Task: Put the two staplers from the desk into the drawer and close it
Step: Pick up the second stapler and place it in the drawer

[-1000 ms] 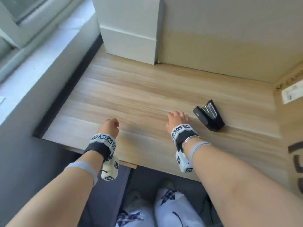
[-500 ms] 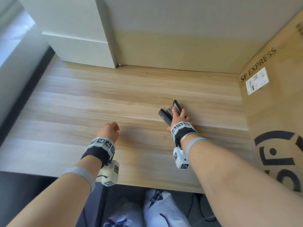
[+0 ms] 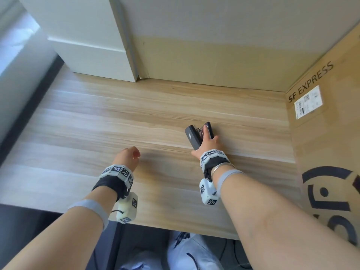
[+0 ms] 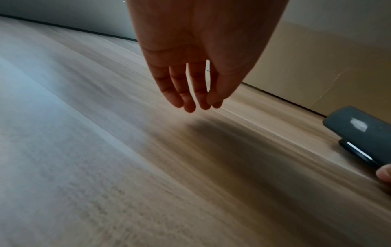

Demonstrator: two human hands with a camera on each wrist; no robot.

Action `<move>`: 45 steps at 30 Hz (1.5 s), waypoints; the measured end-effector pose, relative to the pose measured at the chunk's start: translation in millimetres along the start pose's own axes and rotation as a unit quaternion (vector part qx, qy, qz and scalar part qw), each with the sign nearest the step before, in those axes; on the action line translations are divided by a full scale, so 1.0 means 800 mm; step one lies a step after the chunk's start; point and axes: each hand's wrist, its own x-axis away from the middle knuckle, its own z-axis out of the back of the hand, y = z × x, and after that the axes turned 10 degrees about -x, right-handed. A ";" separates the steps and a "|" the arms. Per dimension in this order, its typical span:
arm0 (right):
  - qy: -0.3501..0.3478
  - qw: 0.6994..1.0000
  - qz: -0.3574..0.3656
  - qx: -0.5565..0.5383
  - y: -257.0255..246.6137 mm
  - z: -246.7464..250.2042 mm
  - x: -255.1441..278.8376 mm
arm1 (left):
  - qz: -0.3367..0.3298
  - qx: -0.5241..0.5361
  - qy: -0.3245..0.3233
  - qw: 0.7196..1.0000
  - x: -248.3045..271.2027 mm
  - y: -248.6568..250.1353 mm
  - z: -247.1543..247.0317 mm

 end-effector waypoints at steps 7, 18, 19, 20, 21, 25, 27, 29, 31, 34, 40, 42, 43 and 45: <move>0.013 0.996 0.010 -0.084 -0.019 -0.002 0.020 | -0.008 0.009 0.000 1.000 0.005 -0.011 0.007; 0.049 0.983 -0.034 -0.176 -0.045 -0.035 0.061 | -0.043 0.041 -0.019 0.998 0.029 -0.055 0.011; 0.055 0.982 -0.035 -0.178 -0.049 -0.039 0.065 | -0.044 0.043 -0.018 0.998 0.031 -0.061 0.012; 0.061 0.981 -0.035 -0.181 -0.053 -0.043 0.070 | -0.046 0.047 -0.017 0.998 0.034 -0.068 0.014; 0.066 0.980 -0.034 -0.186 -0.057 -0.049 0.075 | -0.047 0.051 -0.016 0.997 0.037 -0.075 0.015; 0.061 0.981 -0.012 -0.186 -0.081 -0.076 0.103 | -0.036 0.063 -0.017 0.997 0.054 -0.110 0.020; 0.051 0.983 0.008 -0.177 -0.097 -0.093 0.120 | -0.029 0.072 -0.018 0.997 0.064 -0.129 0.023; 0.033 0.985 0.032 -0.166 -0.114 -0.113 0.139 | -0.022 0.072 -0.016 0.997 0.075 -0.151 0.027; 0.011 0.988 0.057 -0.144 -0.133 -0.136 0.160 | -0.016 0.082 -0.016 0.996 0.086 -0.176 0.030; -0.019 0.989 0.100 -0.106 -0.161 -0.175 0.193 | 0.006 0.098 -0.017 0.995 0.104 -0.211 0.038; -0.090 0.977 0.187 -0.043 -0.211 -0.258 0.266 | 0.037 0.161 -0.028 0.986 0.146 -0.284 0.050; -0.111 0.971 0.210 -0.022 -0.223 -0.285 0.289 | 0.044 0.194 -0.029 0.980 0.163 -0.307 0.052; -0.121 0.968 0.221 -0.013 -0.227 -0.297 0.300 | 0.045 0.219 -0.025 0.974 0.172 -0.318 0.051; -0.141 0.961 0.239 -0.005 -0.233 -0.320 0.319 | 0.062 0.278 -0.025 0.958 0.190 -0.336 0.051</move>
